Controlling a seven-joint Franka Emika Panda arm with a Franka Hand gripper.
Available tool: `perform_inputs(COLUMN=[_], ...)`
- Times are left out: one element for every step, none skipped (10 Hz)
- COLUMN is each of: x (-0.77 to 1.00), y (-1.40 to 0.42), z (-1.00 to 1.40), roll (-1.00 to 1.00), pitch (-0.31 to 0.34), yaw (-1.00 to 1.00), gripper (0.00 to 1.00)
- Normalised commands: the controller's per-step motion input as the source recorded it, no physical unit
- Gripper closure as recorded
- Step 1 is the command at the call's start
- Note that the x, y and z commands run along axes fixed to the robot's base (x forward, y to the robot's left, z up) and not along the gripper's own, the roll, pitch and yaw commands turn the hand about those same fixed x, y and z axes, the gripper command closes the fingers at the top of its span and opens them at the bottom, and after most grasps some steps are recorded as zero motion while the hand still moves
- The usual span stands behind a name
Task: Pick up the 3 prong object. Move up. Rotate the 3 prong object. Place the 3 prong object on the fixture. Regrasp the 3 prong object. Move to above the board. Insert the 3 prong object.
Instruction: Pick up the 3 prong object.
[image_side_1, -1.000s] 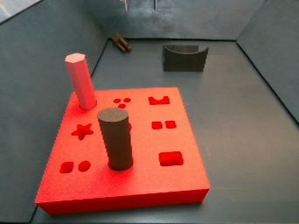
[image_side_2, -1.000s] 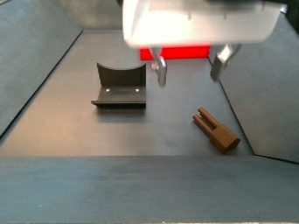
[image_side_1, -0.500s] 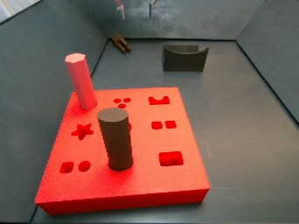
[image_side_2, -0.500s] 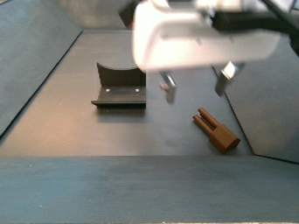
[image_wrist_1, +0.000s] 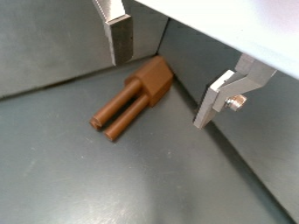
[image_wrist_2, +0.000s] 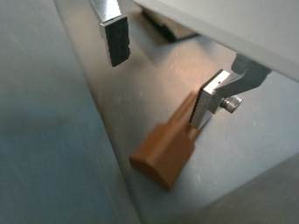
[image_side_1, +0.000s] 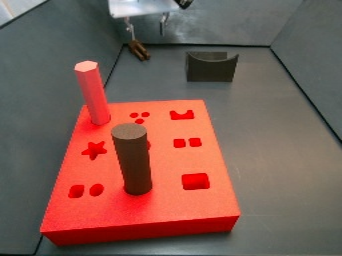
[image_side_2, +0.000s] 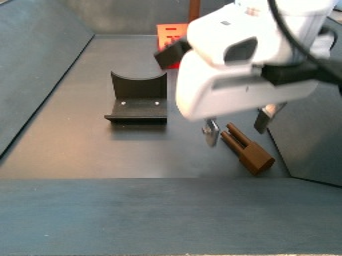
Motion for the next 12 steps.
perform_inputs(x=[-0.24,-0.28,-0.35,-0.36,-0.25,0.0,0.0,0.0,0.0,0.0,0.0,0.0], y=[0.05,0.05,0.08,0.1,0.09,0.0,0.0,0.0,0.0,0.0,0.0,0.0], z=[-0.85,-0.88,-0.91,-0.86,-0.65,0.0,0.0,0.0,0.0,0.0,0.0,0.0], roll=[0.12,0.13,0.15,0.1,0.0,0.0,0.0,0.0,0.0,0.0,0.0,0.0], pitch=[-0.204,-0.19,-0.171,-0.216,-0.306,-0.01,0.0,0.0,0.0,0.0,0.0,0.0], yaw=[0.33,0.33,0.34,0.37,0.36,0.0,0.0,0.0,0.0,0.0,0.0,0.0], gripper=[0.0,0.0,0.0,0.0,0.0,0.0,0.0,1.0,1.0,1.0,1.0,1.0])
